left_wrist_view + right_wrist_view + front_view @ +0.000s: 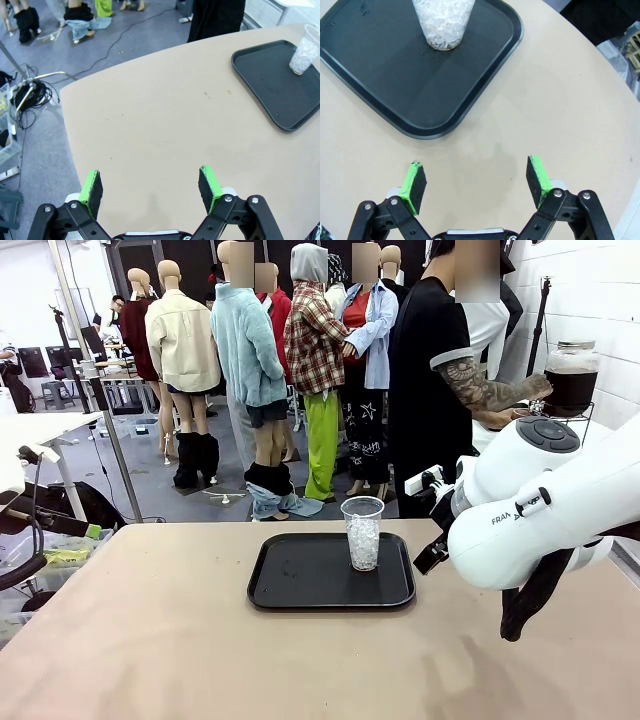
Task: Pour the drink into the iced cup.
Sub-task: Pick up the iced cup indicated by the human and present it to them.
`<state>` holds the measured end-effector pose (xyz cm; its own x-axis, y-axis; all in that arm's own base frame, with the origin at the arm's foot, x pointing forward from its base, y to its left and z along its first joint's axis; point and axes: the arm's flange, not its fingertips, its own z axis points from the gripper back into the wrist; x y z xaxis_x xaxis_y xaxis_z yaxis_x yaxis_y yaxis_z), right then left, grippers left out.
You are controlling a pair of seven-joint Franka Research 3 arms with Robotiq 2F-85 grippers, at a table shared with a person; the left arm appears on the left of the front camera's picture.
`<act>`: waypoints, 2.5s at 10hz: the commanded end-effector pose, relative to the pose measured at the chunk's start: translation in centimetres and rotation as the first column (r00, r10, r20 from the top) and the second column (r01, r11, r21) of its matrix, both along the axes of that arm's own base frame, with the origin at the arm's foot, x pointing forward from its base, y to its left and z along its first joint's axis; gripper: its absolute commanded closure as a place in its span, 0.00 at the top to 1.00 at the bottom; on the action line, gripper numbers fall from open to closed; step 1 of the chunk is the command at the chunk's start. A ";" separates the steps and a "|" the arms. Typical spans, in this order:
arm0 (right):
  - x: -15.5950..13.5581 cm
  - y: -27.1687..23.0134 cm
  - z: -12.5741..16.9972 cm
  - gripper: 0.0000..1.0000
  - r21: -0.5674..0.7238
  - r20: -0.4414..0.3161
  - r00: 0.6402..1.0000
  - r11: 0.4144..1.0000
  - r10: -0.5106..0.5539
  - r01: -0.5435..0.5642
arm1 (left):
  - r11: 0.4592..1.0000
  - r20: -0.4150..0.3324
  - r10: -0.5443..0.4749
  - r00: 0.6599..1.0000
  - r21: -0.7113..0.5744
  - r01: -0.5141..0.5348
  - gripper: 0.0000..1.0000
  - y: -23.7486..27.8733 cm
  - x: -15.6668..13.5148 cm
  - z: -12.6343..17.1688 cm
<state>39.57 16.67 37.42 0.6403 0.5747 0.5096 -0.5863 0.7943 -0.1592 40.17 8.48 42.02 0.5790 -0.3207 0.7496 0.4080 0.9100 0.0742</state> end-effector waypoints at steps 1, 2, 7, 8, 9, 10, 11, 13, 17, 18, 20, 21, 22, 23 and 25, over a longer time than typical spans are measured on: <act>-0.1 0.1 -0.1 1.00 0.000 -0.001 1.000 1.000 0.001 -0.001 | 1.000 0.012 0.012 1.000 0.002 -0.012 1.00 0.0 0.0 -0.3; -0.1 0.1 -0.1 1.00 0.000 -0.001 1.000 1.000 0.001 -0.001 | 1.000 0.012 0.012 1.000 0.002 -0.012 1.00 0.0 0.0 -0.3; -0.1 0.1 -0.1 1.00 0.000 -0.001 1.000 1.000 0.001 -0.001 | 1.000 0.012 0.012 1.000 0.002 -0.012 1.00 0.0 0.0 -0.3; -0.1 0.1 -0.1 1.00 0.000 -0.001 1.000 1.000 0.001 -0.001 | 1.000 0.012 0.012 1.000 0.002 -0.012 1.00 0.0 0.0 -0.3; -0.1 0.1 -0.1 1.00 0.000 -0.001 1.000 1.000 0.001 -0.001 | 1.000 0.012 0.012 1.000 0.002 -0.012 1.00 0.0 0.0 -0.3; -0.1 0.1 -0.1 1.00 0.000 -0.001 1.000 1.000 0.001 -0.001 | 1.000 0.012 0.012 1.000 0.002 -0.012 1.00 0.0 0.0 -0.3; -0.1 0.1 -0.1 1.00 0.000 -0.001 1.000 1.000 0.001 -0.001 | 1.000 0.012 0.012 1.000 0.002 -0.012 1.00 0.0 0.0 -0.3; -0.1 0.1 -0.1 1.00 0.000 -0.001 1.000 1.000 0.001 -0.001 | 1.000 0.012 0.012 1.000 0.002 -0.012 1.00 0.0 0.0 -0.3; -0.1 0.1 -0.1 1.00 0.000 -0.001 1.000 1.000 0.001 -0.001 | 1.000 0.012 0.012 1.000 0.002 -0.012 1.00 0.0 0.0 -0.3; -0.1 0.1 -0.1 1.00 0.000 -0.001 1.000 1.000 0.001 -0.001 | 1.000 0.012 0.012 1.000 0.002 -0.012 1.00 0.0 0.0 -0.3; -0.1 0.1 -0.1 1.00 0.000 -0.001 1.000 1.000 0.001 -0.001 | 1.000 0.012 0.012 1.000 0.002 -0.012 1.00 0.0 0.0 -0.3; -0.1 0.1 -0.1 1.00 0.000 -0.001 1.000 1.000 0.001 -0.001 | 1.000 0.012 0.012 1.000 0.002 -0.012 1.00 0.0 0.0 -0.3; -0.1 0.1 -0.1 1.00 0.000 -0.001 1.000 1.000 0.001 -0.001 | 1.000 0.012 0.012 1.000 0.002 -0.012 1.00 0.0 0.0 -0.3; -0.1 0.1 -0.1 1.00 0.000 -0.001 1.000 1.000 0.001 -0.001 | 1.000 0.012 0.012 1.000 0.002 -0.012 1.00 0.0 0.0 -0.3; -0.1 0.1 -0.1 1.00 0.000 -0.001 1.000 1.000 0.001 -0.001 | 1.000 0.012 0.012 1.000 0.002 -0.012 1.00 0.0 0.0 -0.3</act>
<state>39.57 16.67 37.42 0.6403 0.5747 0.5096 -0.5863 0.7943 -0.1592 40.17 8.48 42.02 0.5790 -0.3207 0.7496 0.4079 0.9100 0.0742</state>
